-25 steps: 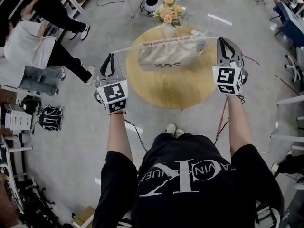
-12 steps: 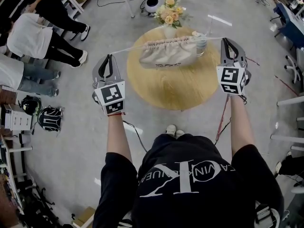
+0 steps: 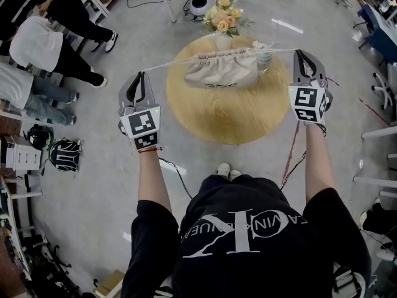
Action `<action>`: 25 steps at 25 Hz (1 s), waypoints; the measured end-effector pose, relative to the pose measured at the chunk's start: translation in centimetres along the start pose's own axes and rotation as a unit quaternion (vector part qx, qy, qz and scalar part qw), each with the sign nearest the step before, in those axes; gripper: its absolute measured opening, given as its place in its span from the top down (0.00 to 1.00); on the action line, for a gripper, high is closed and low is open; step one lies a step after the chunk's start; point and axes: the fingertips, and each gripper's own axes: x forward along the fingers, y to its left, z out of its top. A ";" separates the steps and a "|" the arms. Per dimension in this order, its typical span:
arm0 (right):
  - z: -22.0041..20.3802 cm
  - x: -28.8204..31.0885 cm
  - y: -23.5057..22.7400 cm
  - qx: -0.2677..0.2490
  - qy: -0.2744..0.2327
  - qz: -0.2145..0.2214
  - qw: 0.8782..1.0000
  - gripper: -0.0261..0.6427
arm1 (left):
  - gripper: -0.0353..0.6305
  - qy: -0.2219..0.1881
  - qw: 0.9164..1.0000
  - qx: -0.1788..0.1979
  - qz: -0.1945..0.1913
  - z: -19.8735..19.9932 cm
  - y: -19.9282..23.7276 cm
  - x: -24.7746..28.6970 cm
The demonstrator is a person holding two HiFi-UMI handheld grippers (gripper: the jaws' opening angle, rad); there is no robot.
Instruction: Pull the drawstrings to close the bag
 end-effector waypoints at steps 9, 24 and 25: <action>-0.4 0.3 -0.2 0.006 -0.001 0.008 1.000 0.93 | 0.91 0.012 1.000 -0.008 -0.003 -1.0 0.5 -0.1; -0.7 0.1 0.6 0.005 0.001 0.022 1.000 0.93 | 0.91 0.016 1.000 -0.025 0.002 -1.4 0.7 0.2; -0.7 0.1 0.7 0.014 -0.003 0.025 1.000 0.93 | 0.91 0.013 0.999 -0.034 0.002 -1.5 0.8 0.2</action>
